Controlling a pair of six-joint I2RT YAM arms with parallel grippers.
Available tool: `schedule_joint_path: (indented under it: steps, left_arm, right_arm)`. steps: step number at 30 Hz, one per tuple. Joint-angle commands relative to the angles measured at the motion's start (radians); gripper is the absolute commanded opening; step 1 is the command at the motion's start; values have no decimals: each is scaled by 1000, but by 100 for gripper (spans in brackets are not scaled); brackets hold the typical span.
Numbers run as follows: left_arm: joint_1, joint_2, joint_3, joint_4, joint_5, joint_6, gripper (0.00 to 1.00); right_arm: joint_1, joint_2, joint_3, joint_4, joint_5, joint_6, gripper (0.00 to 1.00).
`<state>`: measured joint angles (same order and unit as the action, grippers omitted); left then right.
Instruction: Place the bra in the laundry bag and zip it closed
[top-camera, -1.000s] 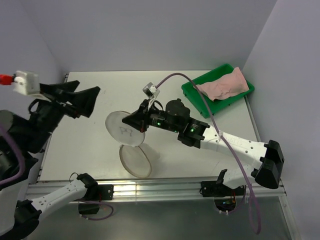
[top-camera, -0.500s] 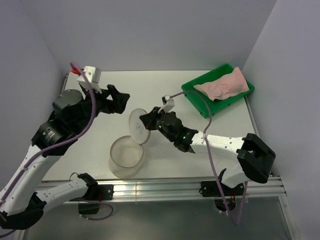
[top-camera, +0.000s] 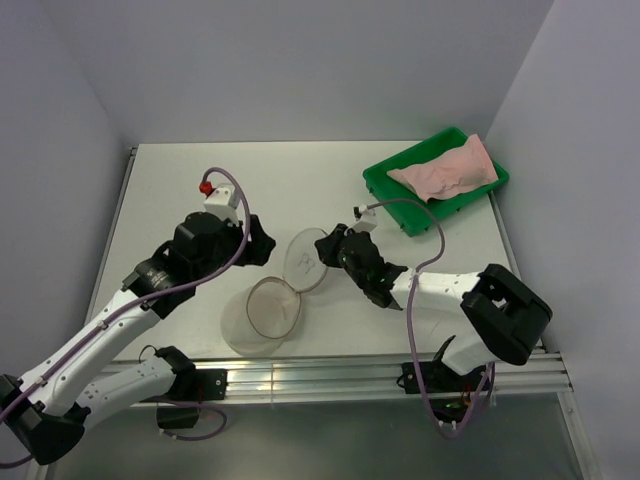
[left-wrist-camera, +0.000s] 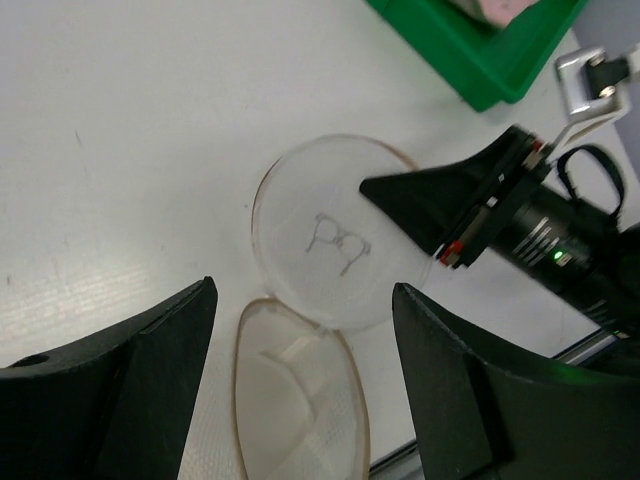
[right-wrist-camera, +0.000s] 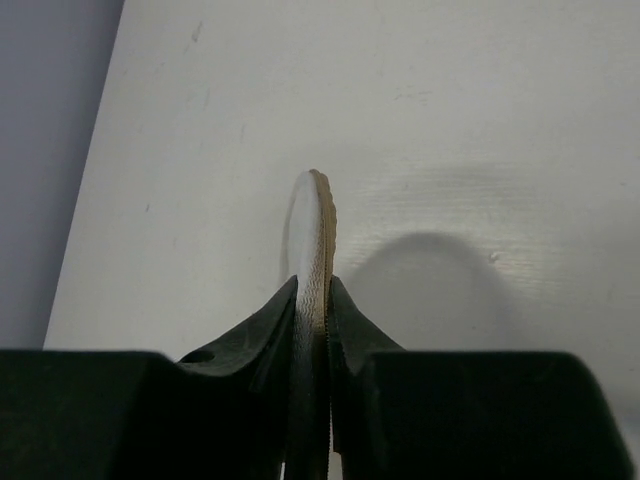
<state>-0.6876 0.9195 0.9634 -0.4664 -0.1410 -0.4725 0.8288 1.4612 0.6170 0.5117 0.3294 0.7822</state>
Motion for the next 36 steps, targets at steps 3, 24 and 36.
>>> schedule_joint_path:
  steps: [3, 24, 36]
  left_arm:
    - [-1, -77, -115, 45, -38, -83, 76]
    - [-7, 34, -276, 18, 6, -186, 52]
    - [-10, 153, -262, 26, 71, -161, 5]
  right_arm:
    - [-72, -54, -42, 60, 13, 9, 39]
    - [-132, -515, -186, -223, 7, -201, 65]
    - [-134, -492, -200, -199, -27, -215, 65]
